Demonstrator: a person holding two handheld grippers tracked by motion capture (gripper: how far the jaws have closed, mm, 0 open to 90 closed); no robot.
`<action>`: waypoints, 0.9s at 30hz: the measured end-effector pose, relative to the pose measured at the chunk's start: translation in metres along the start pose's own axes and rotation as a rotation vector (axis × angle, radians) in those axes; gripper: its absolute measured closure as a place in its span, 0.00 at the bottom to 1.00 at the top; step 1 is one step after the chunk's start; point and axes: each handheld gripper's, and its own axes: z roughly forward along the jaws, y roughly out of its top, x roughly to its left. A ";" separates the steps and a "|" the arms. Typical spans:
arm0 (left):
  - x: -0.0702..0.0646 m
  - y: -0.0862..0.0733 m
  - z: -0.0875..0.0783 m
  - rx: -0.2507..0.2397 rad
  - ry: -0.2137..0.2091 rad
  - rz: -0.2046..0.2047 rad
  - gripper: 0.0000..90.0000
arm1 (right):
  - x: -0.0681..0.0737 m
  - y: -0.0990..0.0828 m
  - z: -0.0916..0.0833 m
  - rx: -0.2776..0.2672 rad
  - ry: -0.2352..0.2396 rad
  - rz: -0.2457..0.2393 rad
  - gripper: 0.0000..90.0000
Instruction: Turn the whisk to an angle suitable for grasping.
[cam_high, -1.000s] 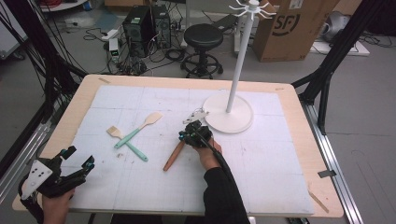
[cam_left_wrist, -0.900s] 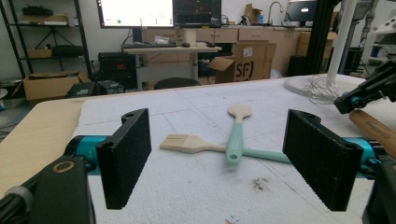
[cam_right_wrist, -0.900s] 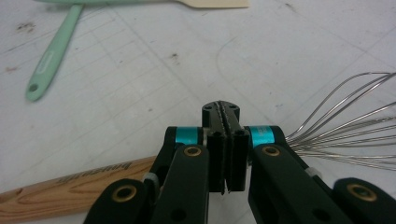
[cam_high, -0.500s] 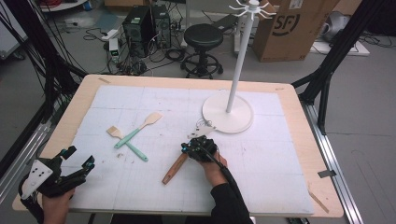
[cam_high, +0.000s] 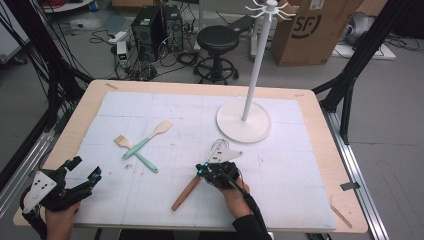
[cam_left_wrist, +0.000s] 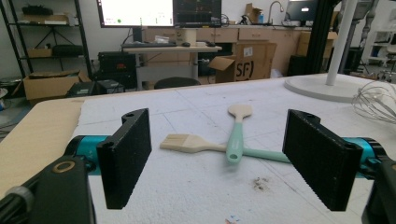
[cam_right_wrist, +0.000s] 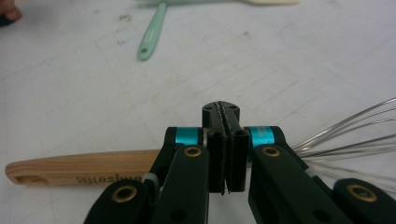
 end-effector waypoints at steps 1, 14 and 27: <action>0.000 0.000 0.000 0.001 0.000 0.000 0.27 | -0.003 0.001 -0.005 -0.016 -0.015 0.002 0.99; 0.000 0.000 -0.001 -0.006 0.002 0.006 0.29 | -0.042 0.005 -0.025 -0.037 -0.183 0.062 0.99; -0.081 0.012 0.029 0.154 -0.393 0.077 0.95 | -0.065 -0.022 -0.059 -0.038 -0.261 0.118 0.99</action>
